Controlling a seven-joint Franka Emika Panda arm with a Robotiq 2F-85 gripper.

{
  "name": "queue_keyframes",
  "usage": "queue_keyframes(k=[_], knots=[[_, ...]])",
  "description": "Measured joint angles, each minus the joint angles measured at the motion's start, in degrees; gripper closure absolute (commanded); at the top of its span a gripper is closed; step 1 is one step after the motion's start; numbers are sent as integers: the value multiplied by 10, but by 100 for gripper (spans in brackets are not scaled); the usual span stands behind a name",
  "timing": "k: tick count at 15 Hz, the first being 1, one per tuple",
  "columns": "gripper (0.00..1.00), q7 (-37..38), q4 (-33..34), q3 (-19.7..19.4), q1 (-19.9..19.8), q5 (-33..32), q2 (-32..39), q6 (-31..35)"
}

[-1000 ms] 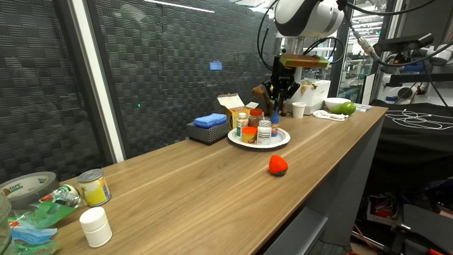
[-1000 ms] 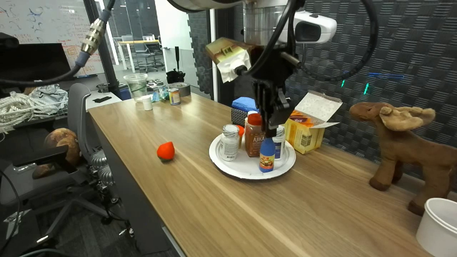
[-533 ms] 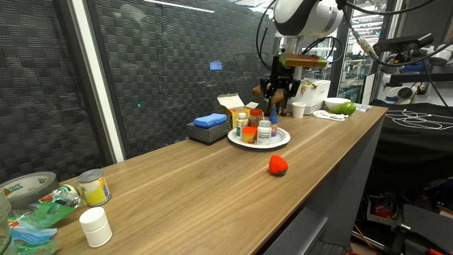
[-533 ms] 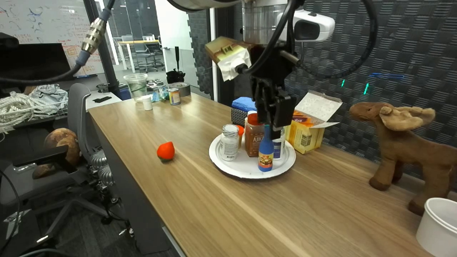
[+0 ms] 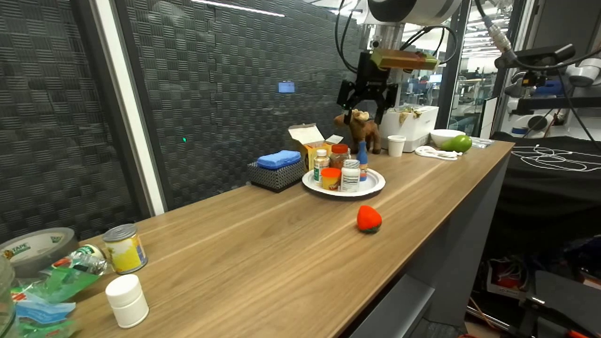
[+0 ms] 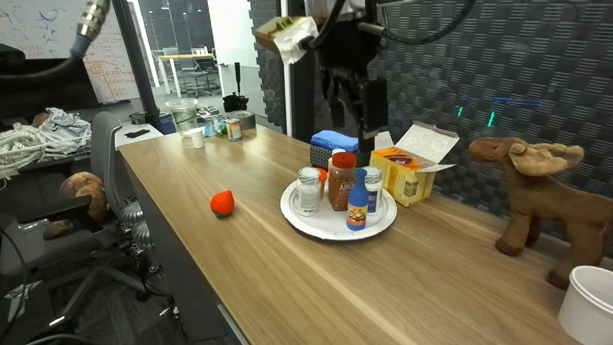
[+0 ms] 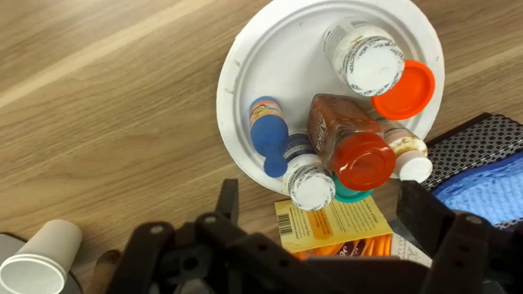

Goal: Place the containers and strawberry on the counter onto the white plate

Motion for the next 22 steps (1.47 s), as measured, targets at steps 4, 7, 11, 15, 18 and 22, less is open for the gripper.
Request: queue_keyframes(k=[4,7,11,15,18,22], knots=[[0,6,-80,15,13,-6,-69,4],[0,35,-155,35,20,-6,-105,16],[0,62,-234,69,36,-7,-113,59],[0,76,-269,100,62,-7,-108,96],[0,80,-280,110,73,-7,-104,100],[0,80,-287,112,75,-7,-99,100]])
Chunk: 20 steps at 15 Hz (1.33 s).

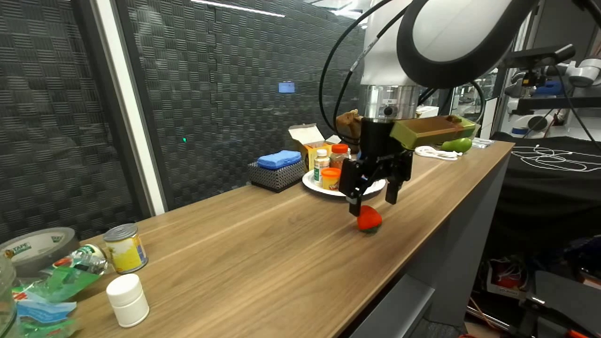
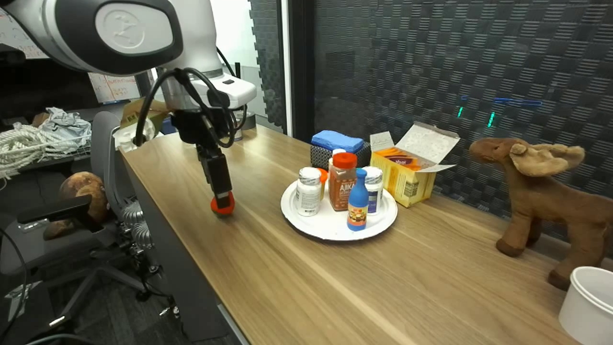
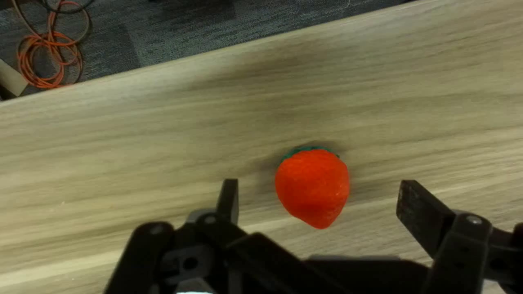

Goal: Place the containers and strawberry on the counter onto the white plate

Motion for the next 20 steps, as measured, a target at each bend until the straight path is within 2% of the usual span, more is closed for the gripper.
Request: queue_keyframes(k=[7,8,9,15,20], knots=[[0,-2,0,0,3,0,19,0],[25,-2,0,0,3,0,23,0],[26,-2,0,0,4,0,27,1],[73,-3,4,0,5,-16,44,32],[74,-3,11,0,5,-19,43,38]])
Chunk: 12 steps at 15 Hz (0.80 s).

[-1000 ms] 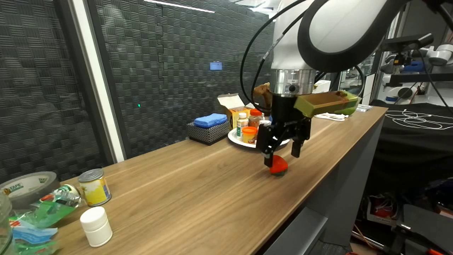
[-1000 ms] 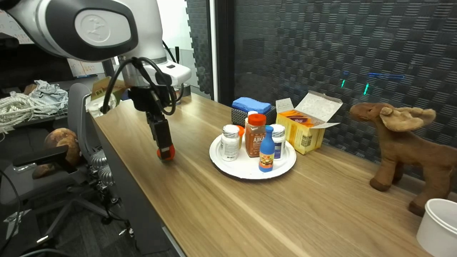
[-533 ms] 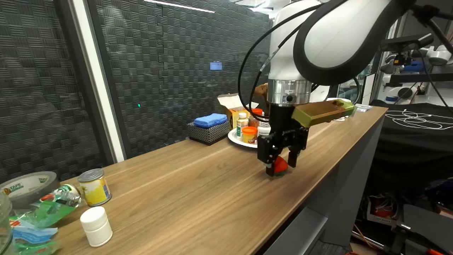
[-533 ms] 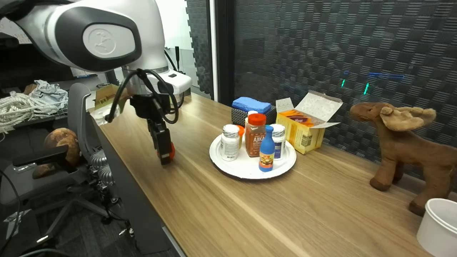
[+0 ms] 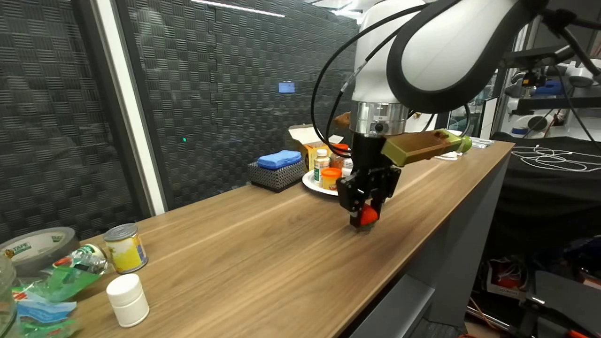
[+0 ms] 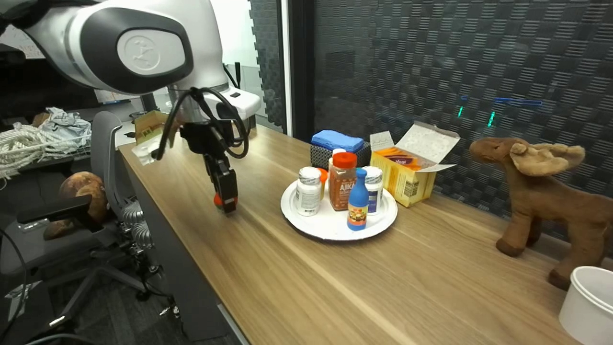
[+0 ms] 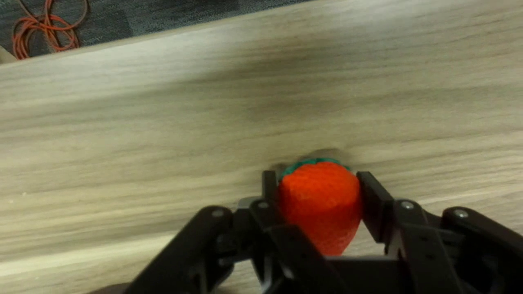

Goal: Place the containers and strawberry on the counter onto the white plate

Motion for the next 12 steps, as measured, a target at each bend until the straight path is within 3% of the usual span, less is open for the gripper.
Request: queue_keyframes(k=[5,12], knots=[[74,8,12,-11,-6,-32,-44,7],[74,45,10,-28,-67,-125,-93,11]])
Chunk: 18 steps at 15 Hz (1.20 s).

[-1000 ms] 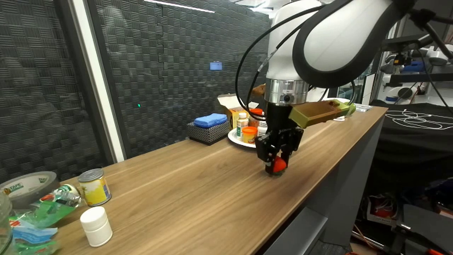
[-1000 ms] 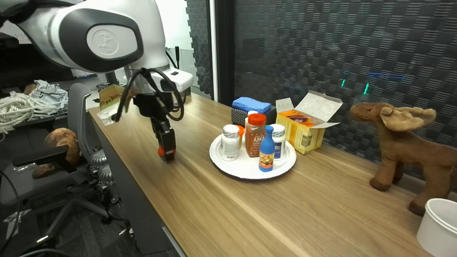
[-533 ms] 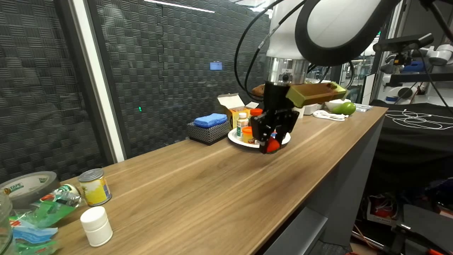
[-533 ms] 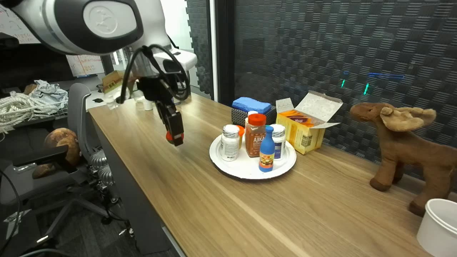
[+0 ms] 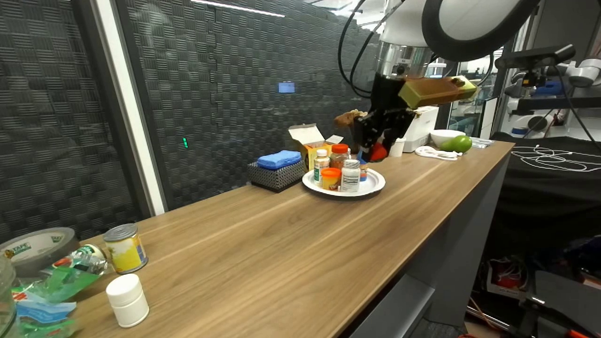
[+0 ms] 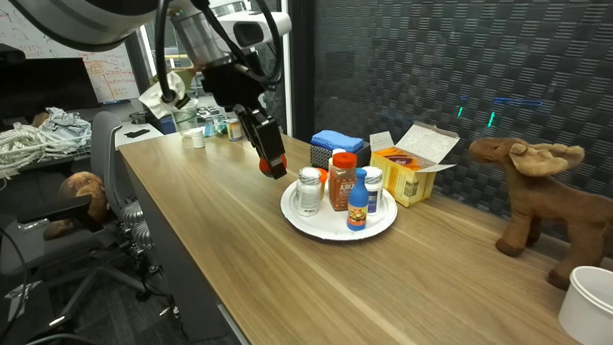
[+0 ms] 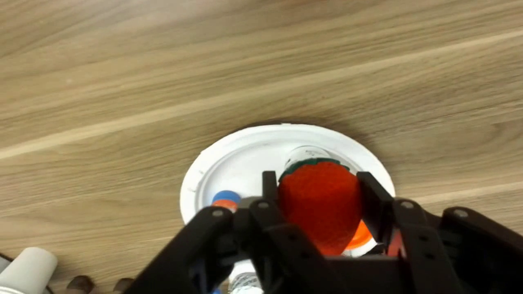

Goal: Place the containers and strawberry on the counter onto the white plate

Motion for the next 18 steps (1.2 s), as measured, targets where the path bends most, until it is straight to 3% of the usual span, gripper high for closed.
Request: queue_keyframes(k=[7,18], knots=[[74,22,-1,-7,-32,-14,10,0],[74,32,45,-23,-34,-10,81,0]])
